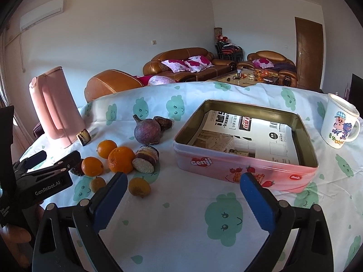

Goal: Organize fruits
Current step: 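Move both tools toward the two brown kiwis on the cloth, then close the right tool on one kiwi while the left tool grasps the other kiwi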

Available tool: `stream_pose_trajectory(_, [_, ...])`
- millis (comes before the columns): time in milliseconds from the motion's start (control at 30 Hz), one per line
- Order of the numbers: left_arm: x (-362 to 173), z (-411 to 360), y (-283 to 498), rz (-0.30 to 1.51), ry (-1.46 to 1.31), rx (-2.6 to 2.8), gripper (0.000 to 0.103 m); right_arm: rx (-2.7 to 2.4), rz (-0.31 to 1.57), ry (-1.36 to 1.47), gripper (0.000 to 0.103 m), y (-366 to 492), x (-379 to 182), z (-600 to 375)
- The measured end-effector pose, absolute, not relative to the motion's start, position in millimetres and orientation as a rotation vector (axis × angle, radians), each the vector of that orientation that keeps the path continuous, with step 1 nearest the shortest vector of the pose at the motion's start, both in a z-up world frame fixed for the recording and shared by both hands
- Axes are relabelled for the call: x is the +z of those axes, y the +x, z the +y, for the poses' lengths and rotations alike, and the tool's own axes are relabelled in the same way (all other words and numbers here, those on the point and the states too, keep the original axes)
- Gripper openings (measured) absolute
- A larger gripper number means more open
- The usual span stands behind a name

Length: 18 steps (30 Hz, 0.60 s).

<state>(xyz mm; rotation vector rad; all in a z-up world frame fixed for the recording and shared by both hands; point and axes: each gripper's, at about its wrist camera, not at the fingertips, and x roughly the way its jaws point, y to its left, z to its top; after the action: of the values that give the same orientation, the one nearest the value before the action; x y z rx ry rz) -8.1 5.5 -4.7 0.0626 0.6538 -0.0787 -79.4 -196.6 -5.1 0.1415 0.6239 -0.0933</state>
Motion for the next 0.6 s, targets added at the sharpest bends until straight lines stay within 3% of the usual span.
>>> stream_pose_trajectory(200, [-14,9,-7,0.732,0.053,-0.111,0.103,-0.064,0.658,0.125,0.097,-77,-10,-191])
stream_pose_trajectory(333, [-19,12,-11,0.779,0.047,-0.163,0.101,-0.012,0.715,0.130,0.081,-67,-17,-184])
stream_pose_trajectory(433, [-21,21,-13,0.798,-0.010,-0.204,0.099,0.050,0.773,0.127,0.078,-54,-24,-176])
stream_pose_trajectory(600, [-23,30,-12,0.815,-0.064,-0.226,0.085,0.105,0.850,0.057,0.073,-30,-32,-157])
